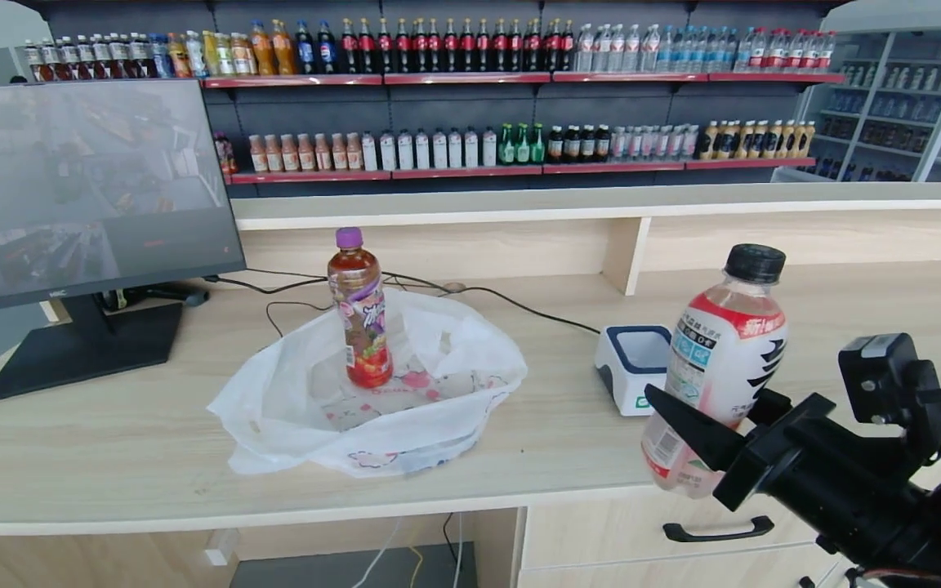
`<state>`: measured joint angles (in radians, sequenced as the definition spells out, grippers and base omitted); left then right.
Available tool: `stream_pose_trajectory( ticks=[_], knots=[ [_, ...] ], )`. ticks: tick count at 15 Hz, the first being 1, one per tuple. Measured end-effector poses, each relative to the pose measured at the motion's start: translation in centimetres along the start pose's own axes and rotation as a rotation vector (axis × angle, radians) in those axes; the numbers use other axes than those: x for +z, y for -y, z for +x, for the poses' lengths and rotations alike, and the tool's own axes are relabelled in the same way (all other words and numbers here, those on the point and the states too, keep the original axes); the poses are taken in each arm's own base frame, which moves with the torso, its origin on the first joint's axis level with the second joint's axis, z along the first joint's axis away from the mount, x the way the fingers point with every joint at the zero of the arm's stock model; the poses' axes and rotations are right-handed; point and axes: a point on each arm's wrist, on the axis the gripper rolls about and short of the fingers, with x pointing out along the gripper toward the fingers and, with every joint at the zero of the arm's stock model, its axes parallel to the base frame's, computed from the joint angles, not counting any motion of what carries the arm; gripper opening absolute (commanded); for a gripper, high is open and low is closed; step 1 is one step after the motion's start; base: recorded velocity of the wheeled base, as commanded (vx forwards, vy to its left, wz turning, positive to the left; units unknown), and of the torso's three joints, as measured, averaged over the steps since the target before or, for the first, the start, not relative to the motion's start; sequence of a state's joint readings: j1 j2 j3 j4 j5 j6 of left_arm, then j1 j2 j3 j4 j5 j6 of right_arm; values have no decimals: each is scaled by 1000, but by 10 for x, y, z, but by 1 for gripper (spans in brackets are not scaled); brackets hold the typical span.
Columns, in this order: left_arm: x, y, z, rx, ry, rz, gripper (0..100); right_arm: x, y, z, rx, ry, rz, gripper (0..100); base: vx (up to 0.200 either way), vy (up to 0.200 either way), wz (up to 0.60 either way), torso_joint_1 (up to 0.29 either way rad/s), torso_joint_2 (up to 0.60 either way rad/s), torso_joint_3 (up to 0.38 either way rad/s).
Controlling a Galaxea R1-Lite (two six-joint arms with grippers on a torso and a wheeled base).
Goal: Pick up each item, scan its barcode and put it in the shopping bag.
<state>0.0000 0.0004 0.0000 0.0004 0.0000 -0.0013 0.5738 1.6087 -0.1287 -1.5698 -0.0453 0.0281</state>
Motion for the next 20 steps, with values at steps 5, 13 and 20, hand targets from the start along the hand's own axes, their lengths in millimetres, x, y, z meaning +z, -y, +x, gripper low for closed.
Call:
stream_pose_trajectory(
  ticks=[5, 13, 20],
  knots=[
    [0, 0, 0, 0, 0, 0, 100, -2, 3, -4, -9, -13, -26, 0, 0, 0, 0, 0, 0, 0],
    [0, 0, 0, 0, 0, 0, 100, 36, 61, 48, 123, 233, -746, 0, 0, 0, 0, 0, 0, 0],
    [0, 0, 0, 0, 0, 0, 100, 9, 112, 101, 339, 379, -1270, 0, 0, 0, 0, 0, 0, 0]
  ],
)
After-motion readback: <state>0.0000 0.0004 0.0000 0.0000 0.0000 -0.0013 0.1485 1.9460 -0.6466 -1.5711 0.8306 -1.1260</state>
